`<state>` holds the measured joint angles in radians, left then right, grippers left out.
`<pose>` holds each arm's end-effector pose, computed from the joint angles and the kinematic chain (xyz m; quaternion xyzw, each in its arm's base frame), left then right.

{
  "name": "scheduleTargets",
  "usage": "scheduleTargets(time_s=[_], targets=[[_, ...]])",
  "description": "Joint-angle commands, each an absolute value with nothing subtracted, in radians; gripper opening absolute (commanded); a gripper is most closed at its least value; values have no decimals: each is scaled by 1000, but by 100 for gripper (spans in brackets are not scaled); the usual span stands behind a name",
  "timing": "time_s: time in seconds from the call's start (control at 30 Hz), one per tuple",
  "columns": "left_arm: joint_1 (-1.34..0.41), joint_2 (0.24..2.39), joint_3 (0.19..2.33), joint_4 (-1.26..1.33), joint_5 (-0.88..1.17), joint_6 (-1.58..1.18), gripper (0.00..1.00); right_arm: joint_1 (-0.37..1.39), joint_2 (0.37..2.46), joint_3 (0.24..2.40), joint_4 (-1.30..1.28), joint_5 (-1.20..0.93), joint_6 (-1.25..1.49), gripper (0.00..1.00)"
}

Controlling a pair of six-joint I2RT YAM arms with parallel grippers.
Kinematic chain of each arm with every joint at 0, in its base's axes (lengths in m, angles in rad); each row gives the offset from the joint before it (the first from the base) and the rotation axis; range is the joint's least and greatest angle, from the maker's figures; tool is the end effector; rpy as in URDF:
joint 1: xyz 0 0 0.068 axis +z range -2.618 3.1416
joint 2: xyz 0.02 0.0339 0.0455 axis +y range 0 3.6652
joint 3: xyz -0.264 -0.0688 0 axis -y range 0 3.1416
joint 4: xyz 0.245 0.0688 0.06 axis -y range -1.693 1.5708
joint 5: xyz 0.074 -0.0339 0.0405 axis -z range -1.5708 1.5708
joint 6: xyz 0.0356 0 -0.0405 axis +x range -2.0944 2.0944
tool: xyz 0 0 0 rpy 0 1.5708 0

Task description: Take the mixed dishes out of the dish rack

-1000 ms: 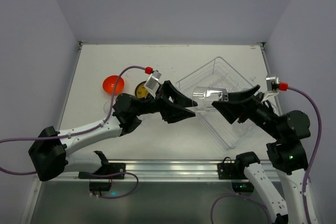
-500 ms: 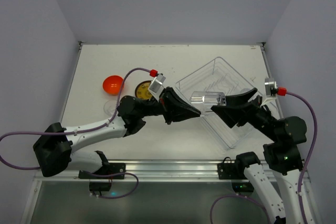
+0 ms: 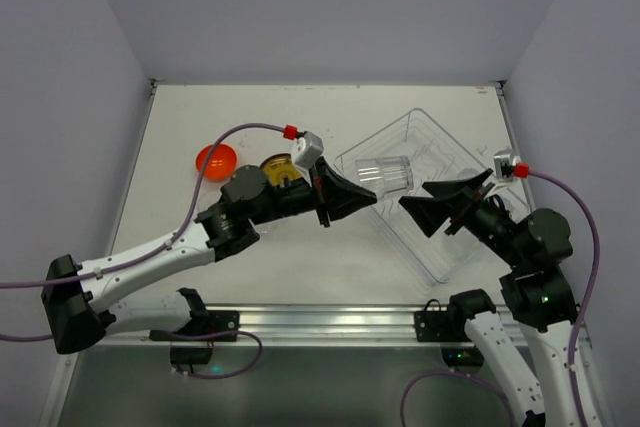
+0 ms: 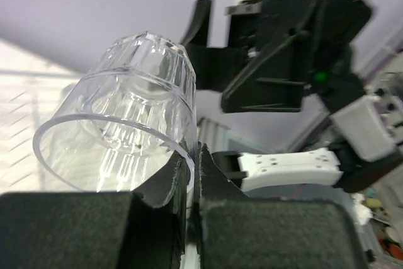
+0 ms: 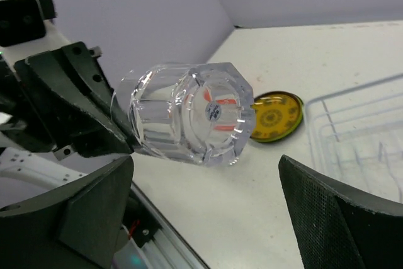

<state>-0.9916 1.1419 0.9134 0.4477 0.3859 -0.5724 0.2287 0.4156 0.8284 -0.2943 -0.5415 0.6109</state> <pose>0.1348 -0.2307 0.3798 0.2741 0.5693 -0.6247 0.4588 0.0763 0.0366 0.3857 -0.0748 0.6661 0.4558 0.5856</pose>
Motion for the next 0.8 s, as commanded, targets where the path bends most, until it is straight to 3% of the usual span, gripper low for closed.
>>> scheduleTargets(time_s=[0.0,0.13,0.4,0.77], targets=[[-996,1134,989,160,187,-422,0,227,445,920,-458,-407,523,99],[-994,1226,1193,-243,77,-348,0,229,425,946,-589,-266,518,99],[-996,1373,1330,-801,-130,-310,0,227,391,1031,-824,34,462,99],[-991,1626,1299,-979,-83,-178,0,227,434,988,-836,5,431,99]])
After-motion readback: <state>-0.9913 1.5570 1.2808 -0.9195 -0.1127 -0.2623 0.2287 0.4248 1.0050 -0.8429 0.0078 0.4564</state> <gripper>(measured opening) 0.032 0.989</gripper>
